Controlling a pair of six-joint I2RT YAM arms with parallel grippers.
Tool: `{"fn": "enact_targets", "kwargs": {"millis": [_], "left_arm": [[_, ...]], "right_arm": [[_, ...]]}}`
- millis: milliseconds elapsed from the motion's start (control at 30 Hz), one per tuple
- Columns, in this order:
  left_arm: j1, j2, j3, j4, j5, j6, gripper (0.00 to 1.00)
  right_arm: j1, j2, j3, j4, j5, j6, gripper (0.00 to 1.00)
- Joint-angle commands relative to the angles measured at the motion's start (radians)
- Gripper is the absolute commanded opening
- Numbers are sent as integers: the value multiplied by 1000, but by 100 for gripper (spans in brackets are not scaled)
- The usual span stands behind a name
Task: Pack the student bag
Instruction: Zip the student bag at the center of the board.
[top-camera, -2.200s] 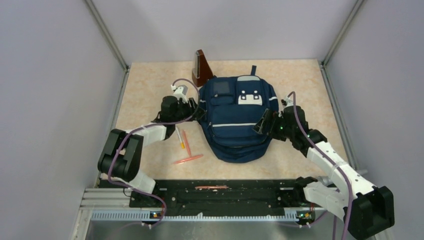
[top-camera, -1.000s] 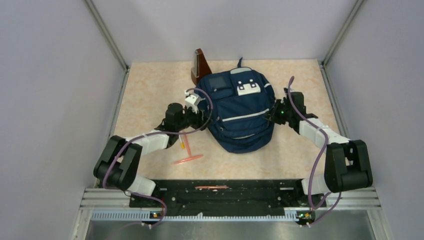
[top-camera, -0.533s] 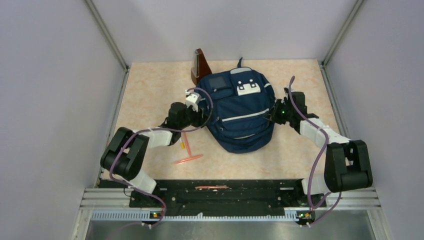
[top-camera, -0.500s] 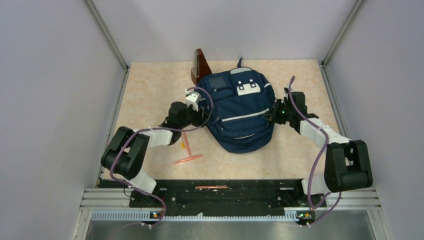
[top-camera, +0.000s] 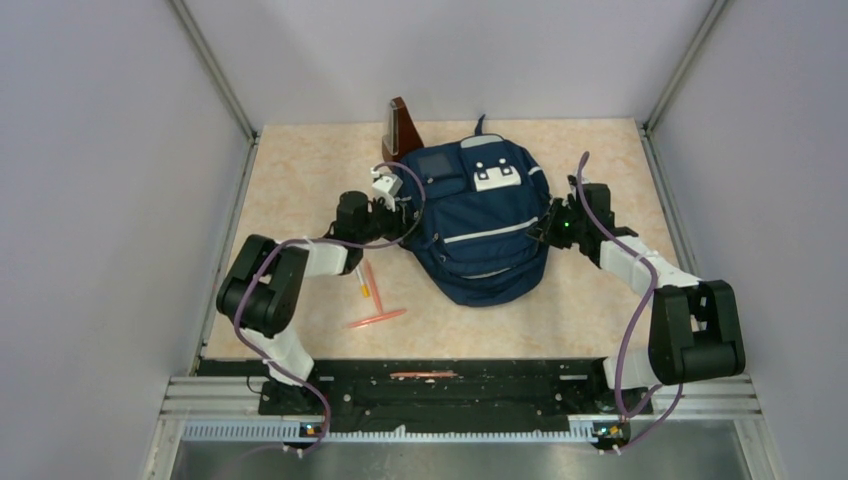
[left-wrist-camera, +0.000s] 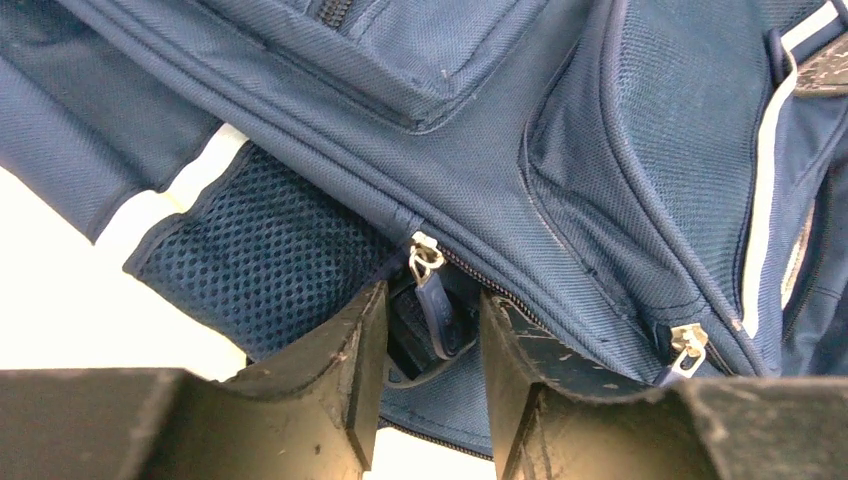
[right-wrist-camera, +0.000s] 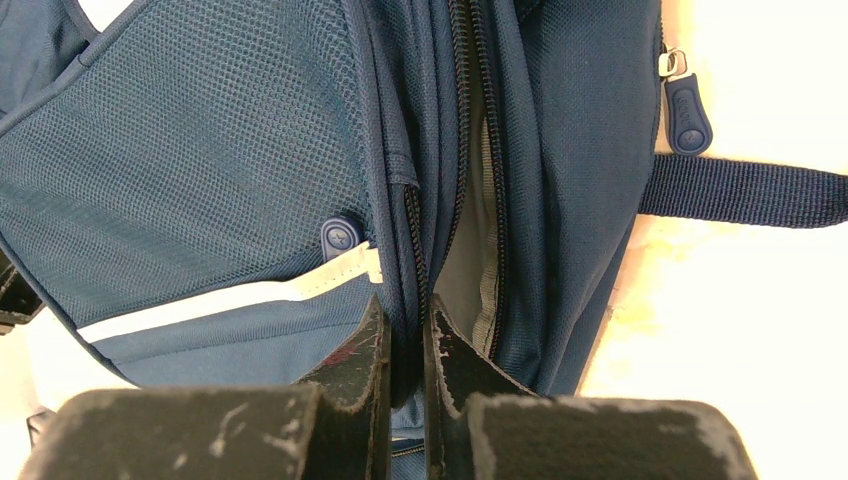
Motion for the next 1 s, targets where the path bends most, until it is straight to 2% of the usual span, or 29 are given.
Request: {"fn": "enact_targets", "kwargs": {"millis": [0,67,200,267,567,833,967], "left_arm": [[4,29,64,90,97,-4,41],[4,41,76,91,131,-3,34],[5,25,68,86,127,2,8],[5,0,46,76,115,7,0],[-22,-111,-47,-3,153,-11,0],[-100,-188,-47,-230,111,52,0],[-106,-204,-28,-324,123,33,0]], "right_arm": [[-6,-24,30,52,0,-24,0],[-5,-24,28,51,-1,-25,0],[-5,-27,21,51,-5,-28,0],[-6,-30,16,52,-6,-27,0],[-5,-36,3,84,-7,8,0],[-6,-21,11,138,2,46,0],[-5,-3,30,137,14,47,0]]}}
